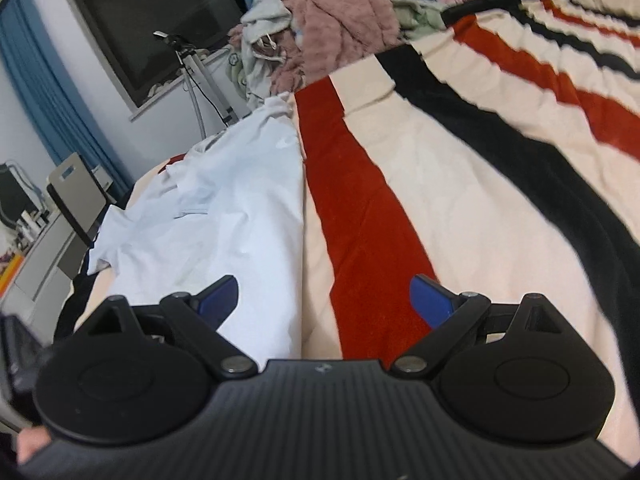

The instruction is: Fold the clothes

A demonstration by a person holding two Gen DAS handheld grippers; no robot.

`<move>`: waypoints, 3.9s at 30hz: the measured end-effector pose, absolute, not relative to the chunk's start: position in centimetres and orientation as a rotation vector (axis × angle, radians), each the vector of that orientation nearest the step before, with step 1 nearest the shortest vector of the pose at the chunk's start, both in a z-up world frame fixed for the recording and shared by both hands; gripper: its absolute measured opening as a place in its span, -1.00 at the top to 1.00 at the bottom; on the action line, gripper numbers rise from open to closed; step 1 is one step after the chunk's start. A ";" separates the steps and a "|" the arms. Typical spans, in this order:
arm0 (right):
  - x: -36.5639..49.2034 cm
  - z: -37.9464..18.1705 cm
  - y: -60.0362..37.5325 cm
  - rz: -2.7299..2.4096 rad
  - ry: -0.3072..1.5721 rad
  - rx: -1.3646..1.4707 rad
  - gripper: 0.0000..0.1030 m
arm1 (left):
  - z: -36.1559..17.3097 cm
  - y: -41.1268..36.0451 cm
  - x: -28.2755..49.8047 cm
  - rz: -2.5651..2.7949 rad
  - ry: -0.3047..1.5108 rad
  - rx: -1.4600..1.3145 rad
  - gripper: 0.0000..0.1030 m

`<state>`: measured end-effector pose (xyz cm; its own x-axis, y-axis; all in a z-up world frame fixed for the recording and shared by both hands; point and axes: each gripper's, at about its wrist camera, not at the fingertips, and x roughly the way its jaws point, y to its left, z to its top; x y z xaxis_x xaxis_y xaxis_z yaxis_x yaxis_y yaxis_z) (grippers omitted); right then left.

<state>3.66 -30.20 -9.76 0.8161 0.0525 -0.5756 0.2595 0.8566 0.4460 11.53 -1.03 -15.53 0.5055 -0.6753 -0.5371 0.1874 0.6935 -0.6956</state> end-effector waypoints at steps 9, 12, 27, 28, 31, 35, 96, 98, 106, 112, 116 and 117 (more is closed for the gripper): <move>5.1 -11.7 -29.6 -0.122 0.675 0.512 -0.83 | -16.7 -4.7 16.2 -0.562 0.847 -0.556 0.67; 5.6 -12.0 -29.6 -0.126 0.685 0.521 -0.83 | -16.6 -4.1 16.4 -0.573 0.878 -0.580 0.97; 5.5 -11.7 -28.8 -0.124 0.680 0.478 -0.83 | -15.2 1.8 16.8 -0.564 0.926 -0.799 0.74; 5.5 -11.6 -28.7 -0.123 0.680 0.472 -0.83 | -15.8 1.7 16.7 -0.561 0.941 -0.800 0.73; 5.3 -11.5 -28.3 -0.112 0.681 0.465 -0.83 | -17.2 0.9 16.4 -0.555 0.963 -0.788 0.59; 4.9 -11.2 -27.8 -0.091 0.678 0.458 -0.83 | -17.1 -0.8 15.9 -0.581 0.938 -0.748 0.16; 0.9 -8.8 -25.7 -0.028 0.572 0.392 -0.83 | -13.0 -3.9 0.4 -0.417 0.915 -0.301 0.46; 0.5 -8.2 -25.6 -0.029 0.532 0.373 -0.83 | -12.2 -3.3 -0.2 -0.406 0.873 -0.259 0.07; -1.2 -6.3 -25.3 -0.048 0.363 0.306 -0.83 | -4.8 -4.4 0.3 -0.364 0.604 0.028 -0.99; -1.0 -6.3 -24.8 -0.078 0.336 0.274 -0.83 | -3.5 -5.6 3.3 -0.326 0.517 0.143 -0.99; -0.9 -6.7 -24.3 -0.098 0.331 0.260 -0.83 | -6.2 -3.4 4.0 -0.337 0.571 0.081 -0.99; -0.8 -6.8 -24.2 -0.103 0.332 0.258 -0.83 | -6.5 -2.9 4.3 -0.337 0.588 0.062 -0.99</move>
